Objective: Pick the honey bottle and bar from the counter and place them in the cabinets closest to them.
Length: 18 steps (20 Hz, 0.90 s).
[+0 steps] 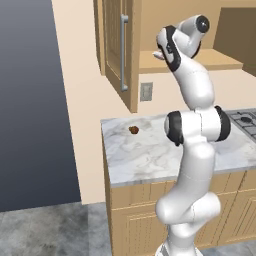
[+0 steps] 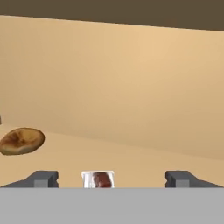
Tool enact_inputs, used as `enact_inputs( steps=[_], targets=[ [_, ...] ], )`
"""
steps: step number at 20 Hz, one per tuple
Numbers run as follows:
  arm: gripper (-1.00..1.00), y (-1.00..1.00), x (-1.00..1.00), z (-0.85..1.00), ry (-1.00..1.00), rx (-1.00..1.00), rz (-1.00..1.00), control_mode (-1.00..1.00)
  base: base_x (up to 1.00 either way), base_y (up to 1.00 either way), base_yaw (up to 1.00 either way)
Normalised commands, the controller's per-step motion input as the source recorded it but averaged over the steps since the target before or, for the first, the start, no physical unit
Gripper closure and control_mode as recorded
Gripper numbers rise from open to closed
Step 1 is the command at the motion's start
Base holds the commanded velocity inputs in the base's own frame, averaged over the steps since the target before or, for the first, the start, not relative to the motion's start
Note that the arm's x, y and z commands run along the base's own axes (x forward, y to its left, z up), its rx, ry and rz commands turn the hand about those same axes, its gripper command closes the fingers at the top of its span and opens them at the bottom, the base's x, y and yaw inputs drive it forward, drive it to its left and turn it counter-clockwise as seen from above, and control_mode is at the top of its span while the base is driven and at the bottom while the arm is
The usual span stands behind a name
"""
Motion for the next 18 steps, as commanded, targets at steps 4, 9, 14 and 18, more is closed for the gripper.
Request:
enact_inputs(
  steps=[4, 9, 14, 18],
  targets=[
    [-1.00, -0.17, -0.95, 0.17, -0.08, 0.00, 0.02, -1.00, 0.00, 0.00, 0.00],
    [-1.00, -0.19, -1.00, 0.01, -0.11, 0.00, 0.03, -1.00, 0.00, 0.00, 0.00],
    [-1.00, -0.08, -1.00, -0.07, -0.19, 0.02, 0.00, -1.00, 0.00, 0.00, 0.00],
    [-1.00, -0.02, -1.00, 0.00, -0.26, 0.07, 0.00, -1.00, 0.00, 0.00, 0.00]
  ],
)
